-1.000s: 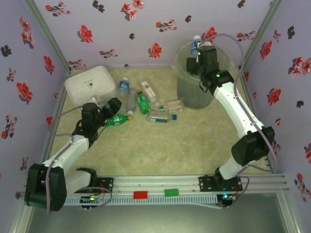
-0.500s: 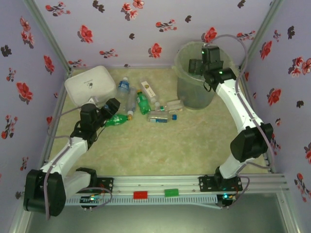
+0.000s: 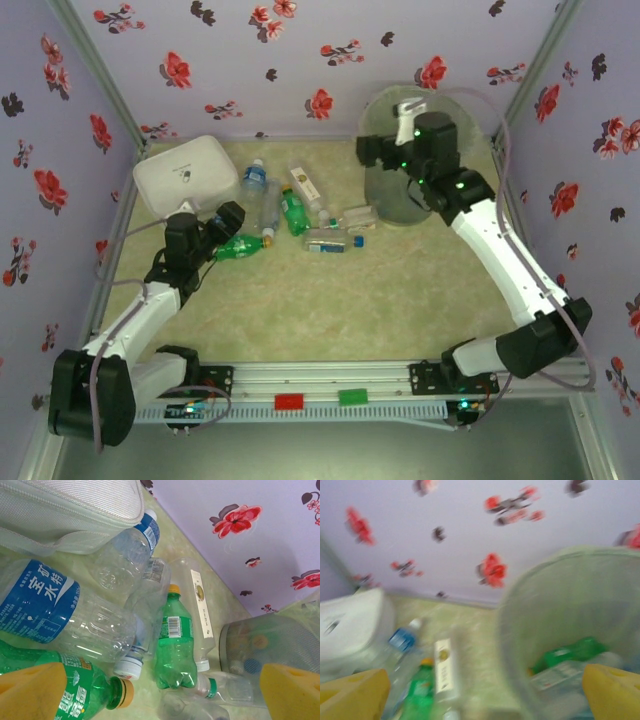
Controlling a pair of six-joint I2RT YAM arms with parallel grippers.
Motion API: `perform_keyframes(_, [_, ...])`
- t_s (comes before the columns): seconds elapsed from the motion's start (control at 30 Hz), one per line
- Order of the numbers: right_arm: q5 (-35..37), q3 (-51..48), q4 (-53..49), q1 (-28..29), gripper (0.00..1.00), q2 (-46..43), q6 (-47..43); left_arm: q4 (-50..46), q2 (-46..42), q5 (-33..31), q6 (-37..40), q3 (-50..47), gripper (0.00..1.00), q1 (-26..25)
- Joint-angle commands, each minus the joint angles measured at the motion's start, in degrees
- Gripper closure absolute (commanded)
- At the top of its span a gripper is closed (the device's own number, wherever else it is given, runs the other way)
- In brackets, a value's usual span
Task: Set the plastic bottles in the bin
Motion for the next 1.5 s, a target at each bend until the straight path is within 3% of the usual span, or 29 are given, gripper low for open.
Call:
perform_keyframes(0.0, [-8.0, -3.7, -0.7, 4.2, 0.0, 2.0, -2.6, -0.5, -0.2, -2.2, 2.6, 1.6, 0.0, 0.3])
perform_keyframes(0.13, [-12.0, -7.2, -2.3, 9.2, 0.01, 5.8, -3.8, -2.7, -1.2, -4.1, 2.5, 1.4, 0.0, 0.2])
perform_keyframes(0.27, [-9.9, -5.7, -9.3, 12.2, 0.02, 11.7, -7.6, -2.8, -3.0, -5.6, 1.6, -0.5, 0.0, 0.6])
perform_keyframes(0.5, [-6.6, 6.3, -27.5, 13.4, 0.04, 25.6, -17.3, -2.7, -5.4, -5.7, -0.2, -3.6, 0.0, 4.5])
perform_keyframes(0.67, [-0.4, 12.4, -32.0, 14.3, 0.01, 33.1, -21.9, -3.3, -6.3, -4.8, -0.8, -4.6, 0.0, 7.1])
perform_keyframes(0.8, [4.7, 14.5, -33.3, 14.8, 0.0, 37.1, -24.3, -4.6, -7.7, -4.6, -0.7, -5.1, 0.0, 7.6])
perform_keyframes(1.07, [6.0, 14.2, -30.9, 16.0, 0.02, 40.2, -25.3, -3.4, -7.5, -4.5, -2.3, -6.3, 0.0, 7.8])
perform_keyframes(1.27, [8.0, 13.9, -31.3, 17.6, 0.12, 42.5, -26.1, -3.1, -7.2, -4.3, -2.1, -5.8, 0.0, 7.8])
perform_keyframes(1.47, [7.2, 12.1, -30.1, 17.9, 0.15, 42.6, -26.5, -3.3, -7.0, -4.3, -2.1, -5.8, 0.0, 7.8])
